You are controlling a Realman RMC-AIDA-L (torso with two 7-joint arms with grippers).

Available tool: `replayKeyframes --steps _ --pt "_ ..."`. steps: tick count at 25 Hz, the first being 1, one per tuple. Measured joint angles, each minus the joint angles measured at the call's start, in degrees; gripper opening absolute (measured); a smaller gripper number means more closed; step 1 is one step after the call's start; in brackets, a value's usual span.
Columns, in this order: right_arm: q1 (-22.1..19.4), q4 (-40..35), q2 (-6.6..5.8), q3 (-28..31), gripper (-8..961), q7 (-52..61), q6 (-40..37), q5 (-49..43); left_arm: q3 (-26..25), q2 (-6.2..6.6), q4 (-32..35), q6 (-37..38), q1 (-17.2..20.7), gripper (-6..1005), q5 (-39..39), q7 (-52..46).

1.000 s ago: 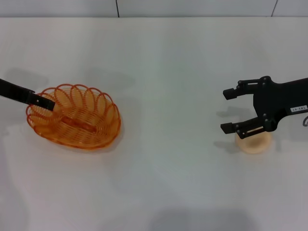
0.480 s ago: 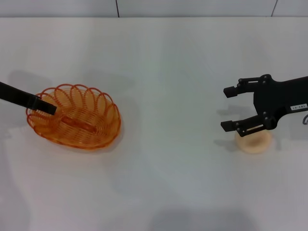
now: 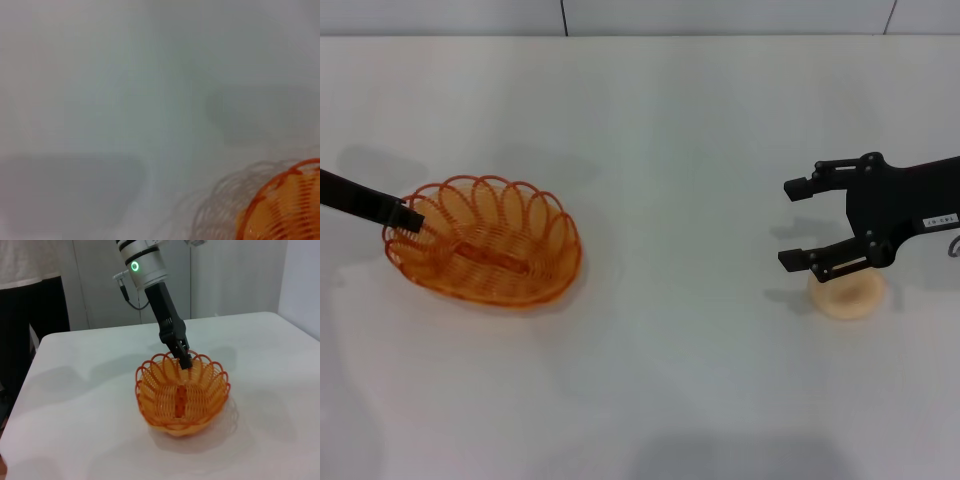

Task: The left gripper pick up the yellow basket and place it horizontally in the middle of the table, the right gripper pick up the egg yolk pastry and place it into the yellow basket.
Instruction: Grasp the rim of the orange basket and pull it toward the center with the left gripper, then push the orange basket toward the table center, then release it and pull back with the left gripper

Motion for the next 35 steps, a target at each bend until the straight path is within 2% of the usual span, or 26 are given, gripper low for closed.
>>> replayKeyframes --steps 14,17,20,22,25,30,35 --pt "-0.34 -0.99 0.0 0.0 853 0.03 -0.26 0.6 -0.09 -0.26 1.27 6.61 0.2 95 -10.59 -6.44" --pt "-0.6 -1.49 -0.02 0.0 853 -0.31 -0.04 0.67 0.1 -1.26 3.24 8.46 -0.14 88 -11.85 -9.52" --pt "-0.68 -1.52 -0.14 0.08 853 -0.85 0.0 0.69 0.61 -3.44 7.59 9.34 -0.01 82 -11.78 -13.48" --pt "-0.83 -1.54 -0.2 0.16 852 -1.34 0.0 0.7 3.14 -4.19 9.31 9.55 -0.04 82 -11.6 -16.66" --pt "-1.04 -1.65 -0.27 0.35 852 -2.02 -0.21 0.71 9.65 -4.82 12.05 8.57 0.17 81 -11.72 -22.71" --pt "-1.16 -2.02 -0.46 0.53 851 -2.12 -0.4 0.51 16.71 -5.27 14.08 7.65 -0.15 80 -12.13 -30.39" --pt "-2.39 -4.14 -0.52 0.53 850 -2.32 -0.42 0.35 19.22 -5.62 14.82 6.68 0.33 78 -14.13 -33.9"
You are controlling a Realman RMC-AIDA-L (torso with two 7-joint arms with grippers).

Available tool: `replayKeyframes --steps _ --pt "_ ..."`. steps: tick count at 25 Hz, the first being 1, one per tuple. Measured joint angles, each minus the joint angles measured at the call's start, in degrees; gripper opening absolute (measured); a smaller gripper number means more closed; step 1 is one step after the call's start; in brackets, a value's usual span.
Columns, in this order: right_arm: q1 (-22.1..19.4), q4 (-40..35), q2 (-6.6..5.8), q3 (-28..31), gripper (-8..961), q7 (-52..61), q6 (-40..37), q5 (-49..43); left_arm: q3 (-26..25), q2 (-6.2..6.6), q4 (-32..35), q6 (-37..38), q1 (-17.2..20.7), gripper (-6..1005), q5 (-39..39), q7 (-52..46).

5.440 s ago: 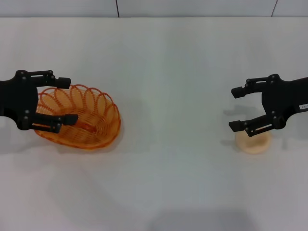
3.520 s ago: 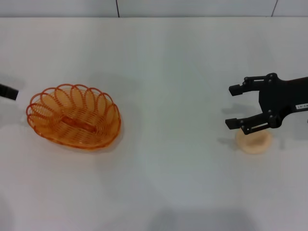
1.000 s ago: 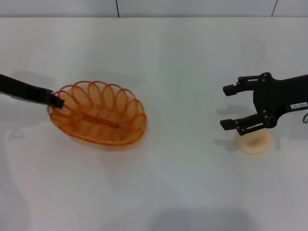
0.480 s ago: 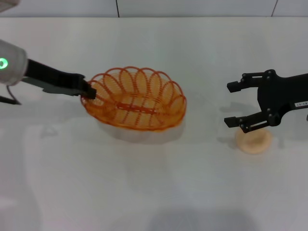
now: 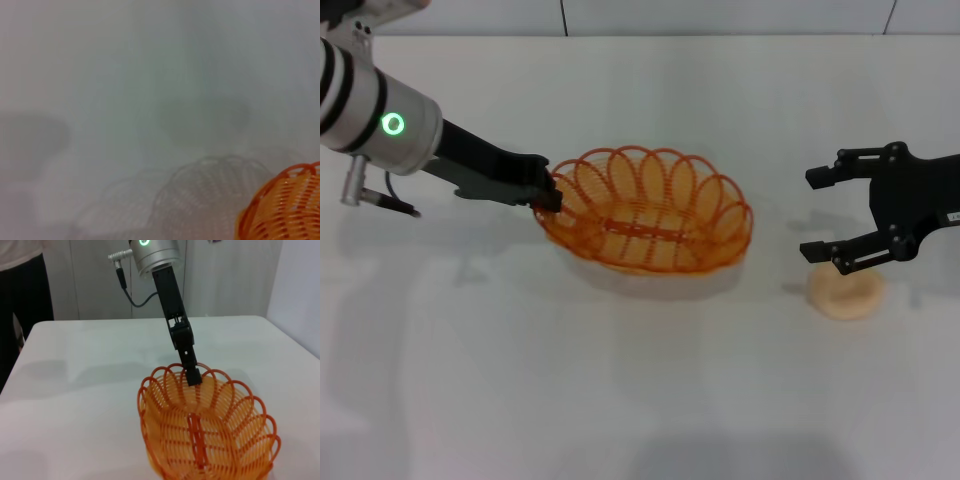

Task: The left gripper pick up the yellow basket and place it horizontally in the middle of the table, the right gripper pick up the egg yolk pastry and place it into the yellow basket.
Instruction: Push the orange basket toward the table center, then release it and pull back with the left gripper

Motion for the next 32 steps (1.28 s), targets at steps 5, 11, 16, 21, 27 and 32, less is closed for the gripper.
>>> replayKeyframes --steps 5,11,16,21,27,32 --pt "-0.49 -0.62 -0.03 0.0 850 -0.09 -0.04 -0.03 4.66 -0.22 0.66 -3.15 1.94 77 -3.36 -2.43" --pt "-0.6 -0.63 -0.03 0.0 849 -0.65 -0.09 -0.21 10.15 -0.37 0.36 -7.16 4.28 81 -7.6 -4.8" --pt "-0.63 -0.63 -0.05 0.0 848 -1.13 -0.12 -0.25 13.94 -0.41 -0.06 -9.65 5.66 84 -8.84 -6.99" --pt "-0.77 -0.63 -0.05 0.0 847 -1.41 -0.12 -0.27 15.0 -0.43 -0.15 -11.43 7.2 88 -9.7 -8.08" --pt "-1.06 -0.63 -0.13 -0.22 847 -1.41 0.05 -0.29 15.48 -0.27 -1.5 -12.46 7.76 92 -10.31 -7.79" --pt "-1.07 -0.63 -0.13 -0.36 846 -1.4 -0.07 -0.33 16.58 -0.18 -2.46 -12.59 7.42 96 -9.88 -7.02"
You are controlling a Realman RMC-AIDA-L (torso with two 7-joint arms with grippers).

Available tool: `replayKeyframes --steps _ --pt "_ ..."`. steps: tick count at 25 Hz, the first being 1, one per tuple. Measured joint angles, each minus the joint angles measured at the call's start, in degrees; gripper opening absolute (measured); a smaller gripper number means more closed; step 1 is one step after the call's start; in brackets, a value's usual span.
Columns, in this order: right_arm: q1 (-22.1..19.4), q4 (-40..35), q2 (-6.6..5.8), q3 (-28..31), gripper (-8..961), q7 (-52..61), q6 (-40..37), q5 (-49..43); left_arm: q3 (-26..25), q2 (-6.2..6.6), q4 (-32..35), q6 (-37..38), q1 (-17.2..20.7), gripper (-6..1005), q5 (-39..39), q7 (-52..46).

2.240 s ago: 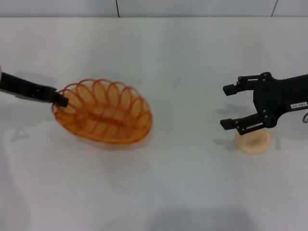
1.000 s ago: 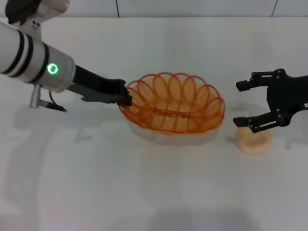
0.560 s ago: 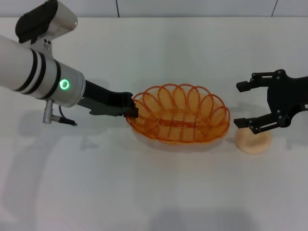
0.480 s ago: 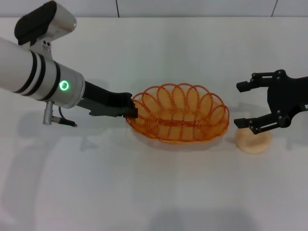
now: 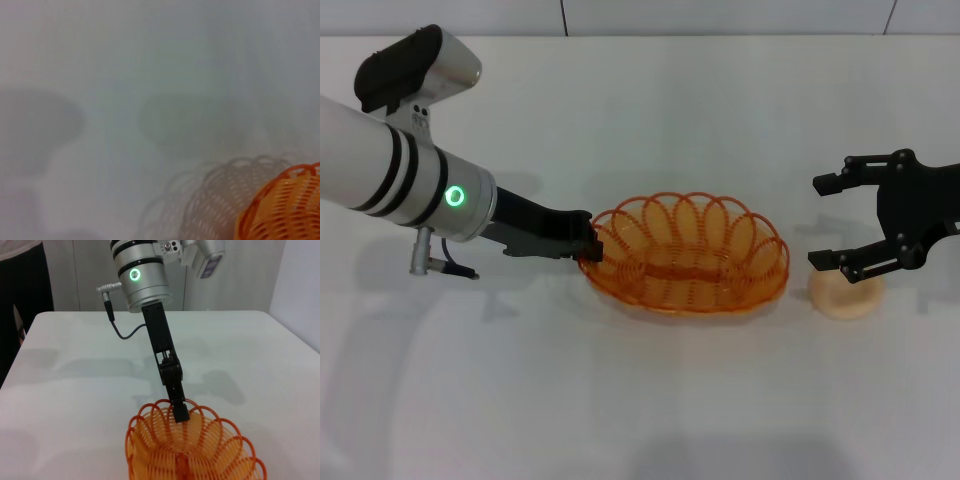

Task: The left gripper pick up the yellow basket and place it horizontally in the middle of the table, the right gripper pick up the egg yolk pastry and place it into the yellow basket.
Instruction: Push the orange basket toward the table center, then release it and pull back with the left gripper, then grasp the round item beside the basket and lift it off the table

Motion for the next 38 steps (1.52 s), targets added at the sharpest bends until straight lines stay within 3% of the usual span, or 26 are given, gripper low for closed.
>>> replayKeyframes --steps 12,19,23,25,29,33,38 --pt "-0.17 0.08 0.12 -0.1 844 0.03 -0.05 -0.02 -0.21 0.12 0.0 -0.89 0.43 105 -0.04 -0.45" --pt "-0.18 0.2 0.19 0.01 843 0.04 -0.05 -0.02 0.04 0.08 0.5 -0.01 0.41 385 -0.2 -0.49" --pt "-0.72 0.2 0.07 0.37 842 0.57 -0.15 -0.01 -0.87 0.38 4.17 1.88 1.53 542 -0.16 0.96" --pt "-0.8 0.16 0.01 0.52 842 1.26 -0.28 0.0 -2.87 0.64 7.29 2.74 3.47 573 -0.22 3.64" --pt "-0.77 -0.62 -0.39 0.52 842 3.84 -0.31 -0.25 -12.27 0.52 11.22 5.36 7.1 635 -3.45 15.34" --pt "-0.54 -1.62 -1.08 0.3 841 6.37 -0.36 -2.28 -21.37 0.74 11.34 8.05 10.43 697 -12.47 32.59" --pt "0.74 -2.44 -1.42 0.0 840 9.21 -1.0 -6.77 -29.68 0.67 8.84 12.12 13.22 728 -18.18 54.59"
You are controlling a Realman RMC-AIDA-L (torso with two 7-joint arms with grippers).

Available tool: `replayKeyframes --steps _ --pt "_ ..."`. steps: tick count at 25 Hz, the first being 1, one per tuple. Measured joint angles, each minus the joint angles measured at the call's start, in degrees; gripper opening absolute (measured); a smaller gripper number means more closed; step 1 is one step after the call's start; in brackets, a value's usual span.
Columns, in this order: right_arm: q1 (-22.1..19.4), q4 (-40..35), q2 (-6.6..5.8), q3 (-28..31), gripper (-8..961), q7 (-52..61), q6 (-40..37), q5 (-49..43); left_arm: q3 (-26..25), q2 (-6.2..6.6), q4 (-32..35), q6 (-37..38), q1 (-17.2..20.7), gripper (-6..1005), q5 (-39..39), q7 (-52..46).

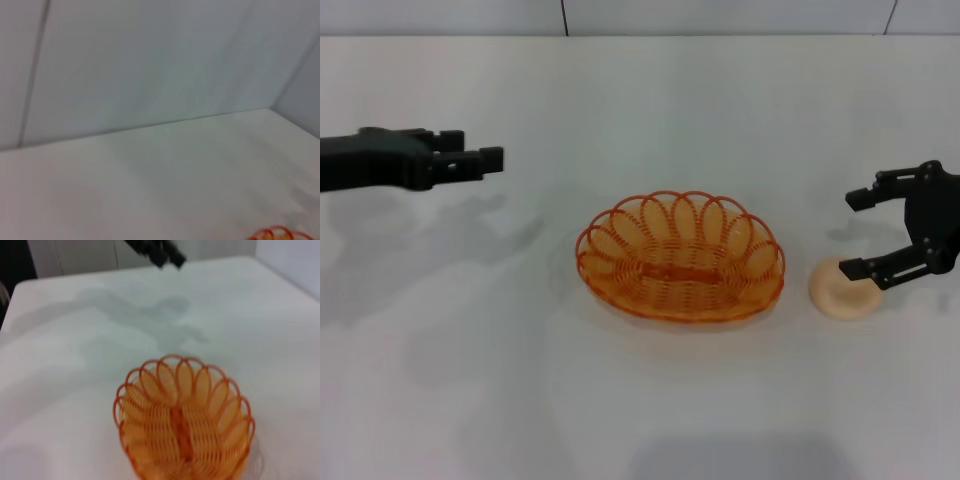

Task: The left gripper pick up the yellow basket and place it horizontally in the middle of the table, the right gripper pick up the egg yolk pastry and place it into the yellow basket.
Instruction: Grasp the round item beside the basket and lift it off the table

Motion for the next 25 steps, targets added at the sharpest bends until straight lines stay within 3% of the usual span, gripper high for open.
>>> replayKeyframes --steps 7,13,18,25 --pt "2.14 -0.29 0.07 -0.09 839 2.99 -1.88 -5.21 -1.83 1.07 -8.14 6.16 0.79 754 -2.15 21.77" --pt "3.0 -0.15 0.29 -0.16 838 5.29 -1.79 -6.9 -1.92 1.88 -11.1 14.83 1.26 776 0.28 33.16" --pt "4.08 0.21 0.64 -0.17 825 6.97 -2.18 -8.15 -1.95 3.05 -8.89 19.71 2.87 783 1.18 35.82" --pt "4.9 0.7 1.87 -2.35 777 8.21 0.12 -10.49 -2.0 2.89 -4.9 20.25 4.53 784 1.39 36.93"
